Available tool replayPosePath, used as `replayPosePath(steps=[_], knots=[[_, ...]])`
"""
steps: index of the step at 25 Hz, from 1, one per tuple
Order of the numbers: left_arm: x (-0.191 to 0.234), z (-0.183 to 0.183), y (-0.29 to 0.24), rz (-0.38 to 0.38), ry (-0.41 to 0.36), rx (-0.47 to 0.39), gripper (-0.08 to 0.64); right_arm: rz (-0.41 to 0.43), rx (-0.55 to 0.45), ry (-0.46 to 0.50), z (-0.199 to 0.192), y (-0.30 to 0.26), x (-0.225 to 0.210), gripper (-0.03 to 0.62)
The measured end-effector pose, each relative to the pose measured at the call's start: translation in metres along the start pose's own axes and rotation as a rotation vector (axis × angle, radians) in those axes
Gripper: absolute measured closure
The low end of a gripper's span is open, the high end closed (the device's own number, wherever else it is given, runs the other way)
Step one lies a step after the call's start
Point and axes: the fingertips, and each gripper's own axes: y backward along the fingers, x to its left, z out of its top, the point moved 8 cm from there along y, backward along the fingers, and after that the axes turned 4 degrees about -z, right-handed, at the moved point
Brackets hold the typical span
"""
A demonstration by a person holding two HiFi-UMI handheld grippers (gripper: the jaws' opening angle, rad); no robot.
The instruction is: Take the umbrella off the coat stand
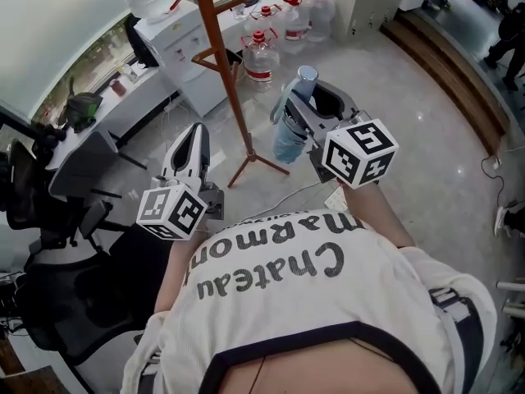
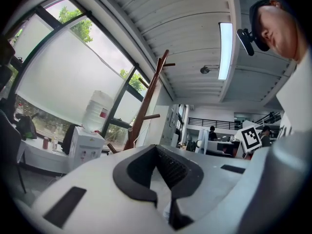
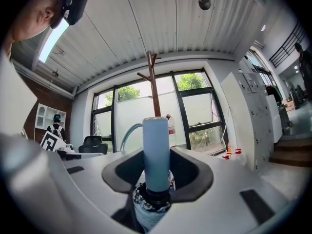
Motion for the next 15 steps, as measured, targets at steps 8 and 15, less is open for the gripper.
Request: replayPosePath(steps=[8,15], knots=[[-0.037,-0.013,0.031,0.072,-0.005,-0.017,0.549,0.039,0.017,-0.004,-0.007,0.035,-0.004,0.422],[-0.078,-0.022,0.048,0.090,-0.007,-0.020,0.549,0.059,0.034,-0.002,-0.007,0.070,-0.009,0.422]])
